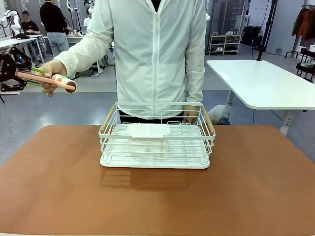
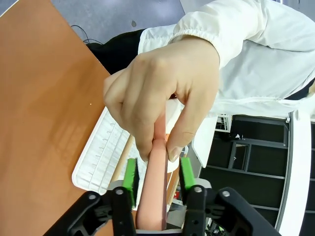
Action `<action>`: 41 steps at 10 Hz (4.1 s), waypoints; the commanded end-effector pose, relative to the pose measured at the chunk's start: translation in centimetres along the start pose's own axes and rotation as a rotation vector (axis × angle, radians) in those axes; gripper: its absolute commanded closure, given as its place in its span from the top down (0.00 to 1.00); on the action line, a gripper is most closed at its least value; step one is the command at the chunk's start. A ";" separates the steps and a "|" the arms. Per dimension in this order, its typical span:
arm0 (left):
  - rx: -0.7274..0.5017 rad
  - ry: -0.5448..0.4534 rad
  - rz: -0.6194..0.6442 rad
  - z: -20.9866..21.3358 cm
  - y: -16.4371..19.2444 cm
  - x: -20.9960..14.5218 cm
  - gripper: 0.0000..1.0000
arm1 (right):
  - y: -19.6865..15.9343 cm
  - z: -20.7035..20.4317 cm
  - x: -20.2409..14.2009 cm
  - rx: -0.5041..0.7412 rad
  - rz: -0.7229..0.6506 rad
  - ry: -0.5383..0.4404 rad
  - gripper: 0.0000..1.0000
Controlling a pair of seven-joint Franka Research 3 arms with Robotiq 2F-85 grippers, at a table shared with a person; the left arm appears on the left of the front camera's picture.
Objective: Clean the table.
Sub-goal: Pick up the Lint Roller when the human hands it over, then clean the table with the Lint Roller when the human lifts the Dish drying rack.
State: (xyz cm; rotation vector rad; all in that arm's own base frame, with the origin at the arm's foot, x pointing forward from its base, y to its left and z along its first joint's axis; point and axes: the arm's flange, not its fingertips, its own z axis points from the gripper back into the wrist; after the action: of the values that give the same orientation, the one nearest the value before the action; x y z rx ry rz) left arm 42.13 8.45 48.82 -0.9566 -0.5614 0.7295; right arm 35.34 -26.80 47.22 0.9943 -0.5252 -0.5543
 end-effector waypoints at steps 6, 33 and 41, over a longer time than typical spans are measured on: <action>-0.018 -0.066 -0.020 -0.3 0.1 0.2 0.01 | 0.1 0.2 0.1 0.016 0.020 -0.004 1.00; 0.009 -0.028 -0.002 0.2 0.1 0.3 0.01 | 0.1 0.2 0.1 0.016 0.020 -0.004 1.00; 0.009 -0.028 -0.002 0.2 0.1 0.3 0.01 | 0.1 0.2 0.1 0.016 0.020 -0.004 1.00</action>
State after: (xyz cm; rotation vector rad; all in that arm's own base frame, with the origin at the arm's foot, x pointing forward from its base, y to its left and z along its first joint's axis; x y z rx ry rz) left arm 42.11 8.76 48.77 -0.9389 -0.5814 0.7438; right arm 35.34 -26.80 47.22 0.9943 -0.5253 -0.5541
